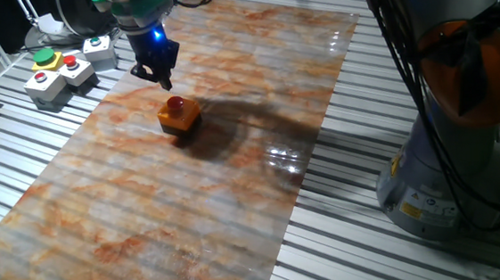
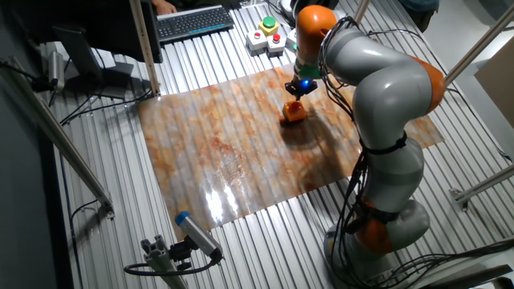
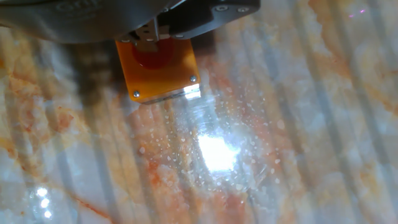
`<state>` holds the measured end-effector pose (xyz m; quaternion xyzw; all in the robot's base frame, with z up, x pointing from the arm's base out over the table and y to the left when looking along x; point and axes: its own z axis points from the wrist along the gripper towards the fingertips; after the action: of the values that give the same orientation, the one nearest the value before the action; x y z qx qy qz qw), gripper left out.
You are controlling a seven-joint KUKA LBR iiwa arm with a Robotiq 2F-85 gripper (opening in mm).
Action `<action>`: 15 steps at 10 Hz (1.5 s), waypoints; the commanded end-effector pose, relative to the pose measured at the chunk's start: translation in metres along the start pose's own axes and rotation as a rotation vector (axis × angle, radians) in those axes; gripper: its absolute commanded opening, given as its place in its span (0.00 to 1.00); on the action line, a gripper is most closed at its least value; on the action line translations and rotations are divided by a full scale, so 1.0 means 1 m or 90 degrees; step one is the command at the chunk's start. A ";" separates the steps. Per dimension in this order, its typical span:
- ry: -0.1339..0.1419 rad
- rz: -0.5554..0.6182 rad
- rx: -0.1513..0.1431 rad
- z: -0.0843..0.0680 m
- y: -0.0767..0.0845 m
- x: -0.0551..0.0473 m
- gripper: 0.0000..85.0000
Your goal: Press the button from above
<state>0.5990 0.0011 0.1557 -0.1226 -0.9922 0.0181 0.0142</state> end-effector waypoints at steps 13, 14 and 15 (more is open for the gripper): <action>-0.014 0.004 0.000 -0.009 -0.003 0.007 0.00; -0.016 0.005 0.000 -0.009 -0.003 0.007 0.00; -0.022 0.008 0.004 -0.010 -0.004 0.007 0.00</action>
<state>0.5911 -0.0003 0.1657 -0.1286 -0.9914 0.0239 -0.0026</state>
